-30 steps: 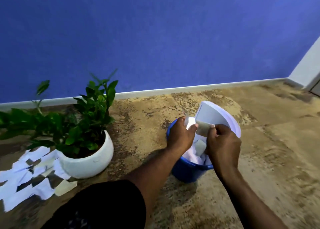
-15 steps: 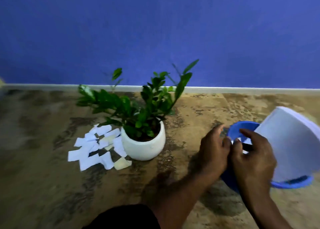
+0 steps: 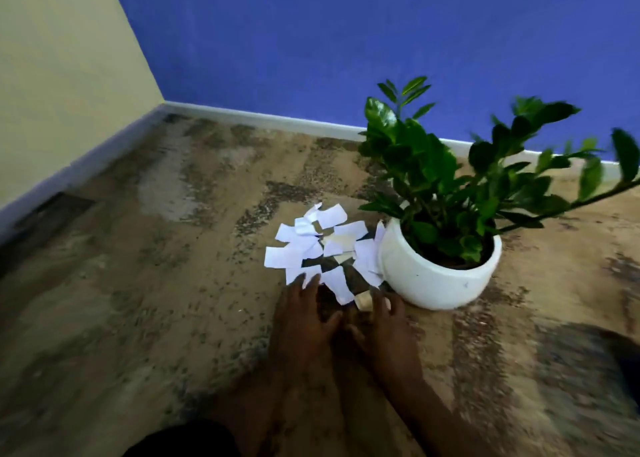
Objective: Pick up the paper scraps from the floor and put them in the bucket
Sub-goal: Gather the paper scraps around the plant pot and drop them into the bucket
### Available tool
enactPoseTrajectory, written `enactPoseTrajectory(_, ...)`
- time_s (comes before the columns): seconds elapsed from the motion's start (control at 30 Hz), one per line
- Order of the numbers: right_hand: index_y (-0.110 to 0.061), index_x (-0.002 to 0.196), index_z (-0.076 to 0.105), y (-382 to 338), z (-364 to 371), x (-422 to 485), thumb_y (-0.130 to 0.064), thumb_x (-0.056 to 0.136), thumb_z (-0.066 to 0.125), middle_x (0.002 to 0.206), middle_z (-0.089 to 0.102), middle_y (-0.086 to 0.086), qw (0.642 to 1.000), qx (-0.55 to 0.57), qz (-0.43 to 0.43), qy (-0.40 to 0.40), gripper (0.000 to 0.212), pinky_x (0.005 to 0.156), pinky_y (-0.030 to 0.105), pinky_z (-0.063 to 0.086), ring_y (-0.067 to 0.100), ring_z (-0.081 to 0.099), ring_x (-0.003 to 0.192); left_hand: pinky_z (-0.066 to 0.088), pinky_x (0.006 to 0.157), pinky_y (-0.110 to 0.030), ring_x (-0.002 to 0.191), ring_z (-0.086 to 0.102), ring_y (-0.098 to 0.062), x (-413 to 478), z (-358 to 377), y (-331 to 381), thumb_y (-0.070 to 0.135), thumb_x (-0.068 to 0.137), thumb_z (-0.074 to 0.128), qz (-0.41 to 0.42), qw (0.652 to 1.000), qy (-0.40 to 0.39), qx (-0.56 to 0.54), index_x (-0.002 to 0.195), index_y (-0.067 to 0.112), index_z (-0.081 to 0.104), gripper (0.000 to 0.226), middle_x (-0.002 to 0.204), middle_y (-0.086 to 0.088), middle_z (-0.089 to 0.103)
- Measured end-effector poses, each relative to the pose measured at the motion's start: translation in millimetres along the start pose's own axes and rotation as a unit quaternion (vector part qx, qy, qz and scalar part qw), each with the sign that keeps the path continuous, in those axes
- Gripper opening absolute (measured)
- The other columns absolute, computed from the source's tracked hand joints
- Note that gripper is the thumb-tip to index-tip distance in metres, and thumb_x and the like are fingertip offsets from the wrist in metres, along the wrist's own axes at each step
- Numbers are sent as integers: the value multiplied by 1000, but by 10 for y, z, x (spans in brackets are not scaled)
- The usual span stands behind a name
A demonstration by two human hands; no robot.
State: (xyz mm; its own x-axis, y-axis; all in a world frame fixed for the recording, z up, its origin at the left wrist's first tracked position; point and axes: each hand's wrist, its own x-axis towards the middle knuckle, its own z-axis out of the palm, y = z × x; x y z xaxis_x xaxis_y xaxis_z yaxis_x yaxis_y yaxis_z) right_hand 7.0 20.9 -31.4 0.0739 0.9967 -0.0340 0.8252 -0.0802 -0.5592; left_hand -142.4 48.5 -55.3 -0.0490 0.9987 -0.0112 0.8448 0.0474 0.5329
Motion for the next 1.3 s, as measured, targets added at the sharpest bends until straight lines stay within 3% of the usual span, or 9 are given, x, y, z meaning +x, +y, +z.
enactPoseTrajectory(0.17, -17, 149, 22, 97, 403, 379, -60, 82, 58, 148, 33, 19, 999, -23, 40, 21, 87, 101, 40, 42, 34, 42, 129, 5, 117, -49, 147, 0, -31, 412, 168, -338, 87, 65, 42, -3, 994, -9, 112, 150, 28, -9, 115, 160, -12, -6)
enactPoseTrajectory(0.33, -14, 143, 37, 147, 596, 491, -53, 82, 63, 132, 51, 18, 994, -68, -21, 83, 77, 86, 37, 49, 32, 56, 111, 8, 116, -52, 144, 19, -27, 497, 305, -425, 75, 79, 25, 20, 988, 55, 140, 149, 27, 15, 86, 156, -7, 26)
enactPoseTrajectory(0.47, -18, 137, 48, 67, 671, 589, -57, 81, 60, 127, 55, 16, 989, -102, -39, 94, 69, 79, 37, 52, 32, 57, 110, 22, 112, -52, 135, 39, -29, 472, 299, -418, 57, 88, 41, 33, 986, 101, 130, 143, 22, 35, 65, 142, -9, 48)
enactPoseTrajectory(0.57, -19, 120, 58, 28, 706, 603, -50, 87, 54, 118, 57, 16, 983, -136, -40, 120, 45, 69, 37, 53, 33, 58, 99, 36, 104, -53, 117, 53, -31, 472, 288, -434, 41, 89, 49, 58, 979, 132, 142, 139, 18, 44, 55, 126, -11, 59)
enactPoseTrajectory(0.7, -18, 102, 62, 24, 698, 592, -34, 92, 49, 102, 57, 13, 982, -139, -31, 123, 23, 60, 34, 48, 30, 56, 87, 41, 99, -49, 112, 53, -32, 465, 288, -463, 34, 88, 50, 71, 977, 134, 148, 140, 18, 43, 55, 124, -13, 57)
enactPoseTrajectory(0.8, -17, 91, 62, 22, 687, 593, -27, 87, 55, 94, 56, 10, 983, -125, -33, 128, 13, 53, 28, 39, 26, 55, 79, 30, 108, -53, 130, 40, -37, 477, 305, -433, 39, 87, 49, 33, 979, 145, 140, 144, 19, 36, 62, 145, -18, 41)
enactPoseTrajectory(0.93, -16, 99, 59, 23, 697, 594, -26, 84, 56, 92, 56, 8, 981, -115, -34, 152, 18, 49, 26, 38, 24, 56, 74, 18, 114, -56, 142, 27, -33, 501, 319, -413, 44, 89, 38, 17, 983, 101, 153, 149, 20, 23, 66, 154, -14, 29)
enactPoseTrajectory(1.13, -10, 89, 46, 9, 716, 589, -21, 85, 45, 86, 50, 12, 974, -72, -41, 209, 11, 49, 25, 32, 27, 53, 65, 35, 105, -56, 120, 50, -33, 489, 298, -399, 39, 86, 50, 25, 980, 115, 160, 142, 17, 39, 61, 131, -11, 54)
enactPoseTrajectory(1.3, -11, 89, 42, 21, 728, 581, -19, 88, 41, 84, 46, 10, 969, -50, -70, 231, 8, 47, 26, 32, 24, 46, 61, 38, 98, -49, 104, 53, -33, 457, 265, -392, 41, 85, 43, 22, 976, 131, 173, 126, 15, 56, 50, 113, -11, 57)
